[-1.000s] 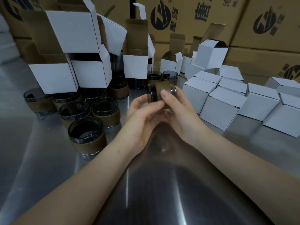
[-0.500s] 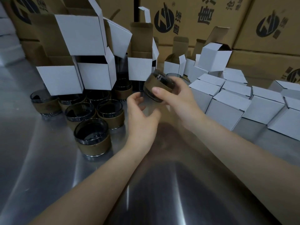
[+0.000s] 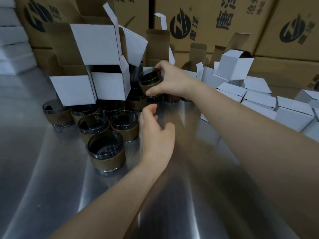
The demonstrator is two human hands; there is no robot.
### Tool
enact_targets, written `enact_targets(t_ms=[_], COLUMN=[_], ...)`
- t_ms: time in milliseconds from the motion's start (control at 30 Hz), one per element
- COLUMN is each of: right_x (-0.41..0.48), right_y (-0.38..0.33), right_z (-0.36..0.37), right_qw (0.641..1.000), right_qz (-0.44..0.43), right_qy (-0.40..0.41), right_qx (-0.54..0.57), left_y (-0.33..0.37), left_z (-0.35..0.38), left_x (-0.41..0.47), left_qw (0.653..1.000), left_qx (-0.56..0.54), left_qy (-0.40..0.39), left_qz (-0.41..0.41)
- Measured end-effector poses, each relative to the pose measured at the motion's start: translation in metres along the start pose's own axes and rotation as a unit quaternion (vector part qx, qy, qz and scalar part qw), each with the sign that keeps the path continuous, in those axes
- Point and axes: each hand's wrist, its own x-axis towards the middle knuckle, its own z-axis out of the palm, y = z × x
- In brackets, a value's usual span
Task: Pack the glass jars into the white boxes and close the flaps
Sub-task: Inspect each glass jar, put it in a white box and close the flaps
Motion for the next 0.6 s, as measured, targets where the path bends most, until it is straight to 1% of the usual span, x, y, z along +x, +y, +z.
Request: enact_targets(t_ms=[100, 167, 233, 300, 400, 533, 600], right_x=[-0.007, -0.016, -0.029, -0.046, -0.075, -0.106, -0.114], right_y=[0.002, 0.003, 0.006, 0.007, 0.008, 0.008, 0.007], right_z=[0.002, 0.001, -0.002, -0.007, -0.018, -0.034, -0.042], right_qw=[0.999, 0.997, 0.995, 0.996, 0.999, 0.998, 0.995], right_qz=[-0.022, -0.019, -0.012, -0.01, -0.006, -0.001, 0.001], right_qy=[0.05, 0.079, 0.093, 0.09, 0.041, -0.042, -0.087], right_qx=[0.001, 0.01, 0.02, 0.02, 0.026, 0.039, 0.054], left_y=[0.001, 0.002, 0.004, 0.005, 0.007, 0.013, 0.013], left_z=[0.0, 0.0, 0.0, -0.001, -0.003, -0.007, -0.009], left_x=[0.0, 0.001, 0.0, 0.0, 0.0, 0.0, 0.001], left_qw=[1.0, 1.0, 1.0, 1.0, 0.998, 0.985, 0.979], left_qx=[-0.001, -0.007, -0.016, -0.025, -0.058, -0.172, -0.194], left_qy=[0.004, 0.009, 0.01, 0.007, 0.001, -0.022, -0.043], left_qz=[0.001, -0.004, -0.008, -0.008, 0.0, 0.017, 0.036])
